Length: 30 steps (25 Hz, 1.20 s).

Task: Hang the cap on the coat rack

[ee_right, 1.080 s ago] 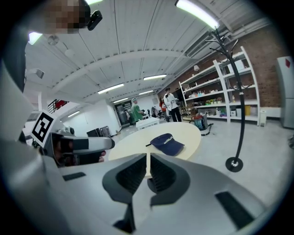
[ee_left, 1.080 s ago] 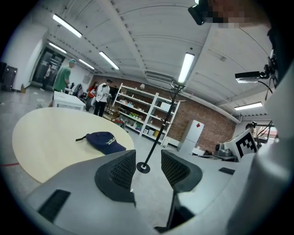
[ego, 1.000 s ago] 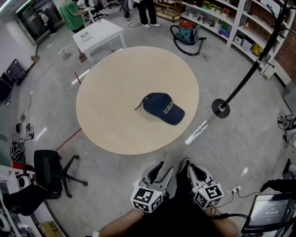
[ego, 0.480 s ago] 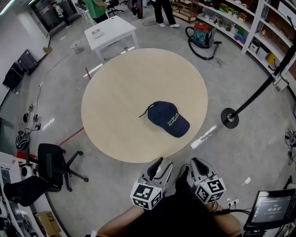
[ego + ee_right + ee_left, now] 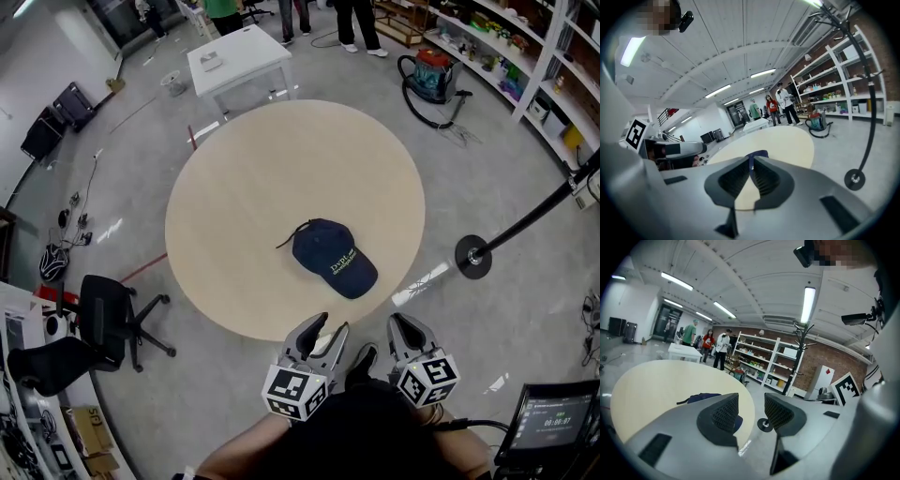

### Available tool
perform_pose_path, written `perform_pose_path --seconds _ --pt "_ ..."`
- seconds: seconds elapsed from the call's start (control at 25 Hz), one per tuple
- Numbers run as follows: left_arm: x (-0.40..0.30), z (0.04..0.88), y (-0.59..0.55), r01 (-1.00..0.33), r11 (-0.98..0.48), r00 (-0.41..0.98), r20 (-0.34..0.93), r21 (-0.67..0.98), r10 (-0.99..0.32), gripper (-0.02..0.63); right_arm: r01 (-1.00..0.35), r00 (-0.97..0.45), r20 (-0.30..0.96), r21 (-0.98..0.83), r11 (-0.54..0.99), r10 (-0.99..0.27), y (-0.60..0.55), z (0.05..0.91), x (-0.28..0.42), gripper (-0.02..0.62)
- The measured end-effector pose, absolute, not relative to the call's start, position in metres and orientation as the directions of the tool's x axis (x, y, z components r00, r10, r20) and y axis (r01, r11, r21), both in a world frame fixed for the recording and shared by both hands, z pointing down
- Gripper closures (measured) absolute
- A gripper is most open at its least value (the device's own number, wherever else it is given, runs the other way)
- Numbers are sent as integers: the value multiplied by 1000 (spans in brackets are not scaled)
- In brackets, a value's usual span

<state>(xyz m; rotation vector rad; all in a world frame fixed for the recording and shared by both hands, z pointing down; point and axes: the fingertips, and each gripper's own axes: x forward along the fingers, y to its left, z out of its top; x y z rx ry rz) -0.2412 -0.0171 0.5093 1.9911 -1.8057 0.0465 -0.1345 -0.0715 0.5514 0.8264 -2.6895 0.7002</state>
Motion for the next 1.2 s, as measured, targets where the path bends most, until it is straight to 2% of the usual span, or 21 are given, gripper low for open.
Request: perform_pose_path --seconds 0.36,0.44,0.96,1.2 --pt "-235 509 -41 -953 60 41 320 298 -946 425 -506 -854 345 -378 776 -389 -110 552 -134 584" --pt "-236 512 -37 -949 80 25 326 305 -945 425 -500 -857 346 -388 774 -380 -108 554 -136 541" --pt "-283 548 -76 -938 207 -76 418 278 -905 425 -455 -876 378 -440 775 -300 -160 578 -176 535" --pt "-318 576 -92 -876 285 -62 494 390 -867 425 -494 -851 413 -421 760 -324 -192 585 -198 535"
